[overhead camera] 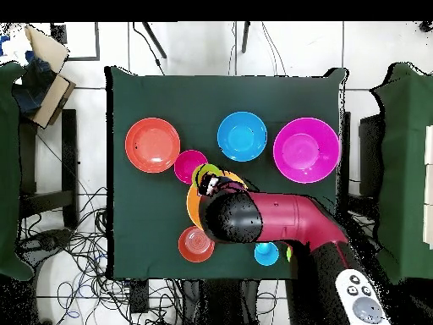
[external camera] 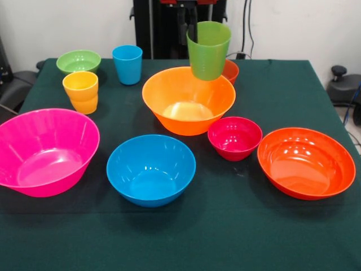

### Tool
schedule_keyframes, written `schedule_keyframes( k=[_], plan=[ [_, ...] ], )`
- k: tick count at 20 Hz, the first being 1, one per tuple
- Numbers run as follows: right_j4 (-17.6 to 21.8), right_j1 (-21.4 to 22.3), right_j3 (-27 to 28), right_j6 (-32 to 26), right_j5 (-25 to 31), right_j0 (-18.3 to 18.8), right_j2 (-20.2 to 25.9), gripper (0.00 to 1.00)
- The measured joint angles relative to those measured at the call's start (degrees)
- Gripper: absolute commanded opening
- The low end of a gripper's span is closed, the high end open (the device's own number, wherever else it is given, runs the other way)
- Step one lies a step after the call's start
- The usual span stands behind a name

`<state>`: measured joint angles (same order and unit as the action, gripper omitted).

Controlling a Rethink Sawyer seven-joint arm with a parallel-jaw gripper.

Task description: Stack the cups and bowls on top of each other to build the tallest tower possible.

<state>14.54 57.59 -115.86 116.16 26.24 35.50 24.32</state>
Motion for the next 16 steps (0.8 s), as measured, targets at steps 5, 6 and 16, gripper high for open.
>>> schedule_keyframes(
  k=[5, 6, 16],
  plan=[
    [1.8, 0.0, 0.0, 0.0, 0.6, 2.5, 1.9, 0.0],
    [2.2, -0.1, 0.0, 0.0, 0.6, 2.8, 2.1, 0.0],
    [4.3, -0.3, 0.0, 0.0, 0.6, 2.9, 3.5, 0.0]
  ],
)
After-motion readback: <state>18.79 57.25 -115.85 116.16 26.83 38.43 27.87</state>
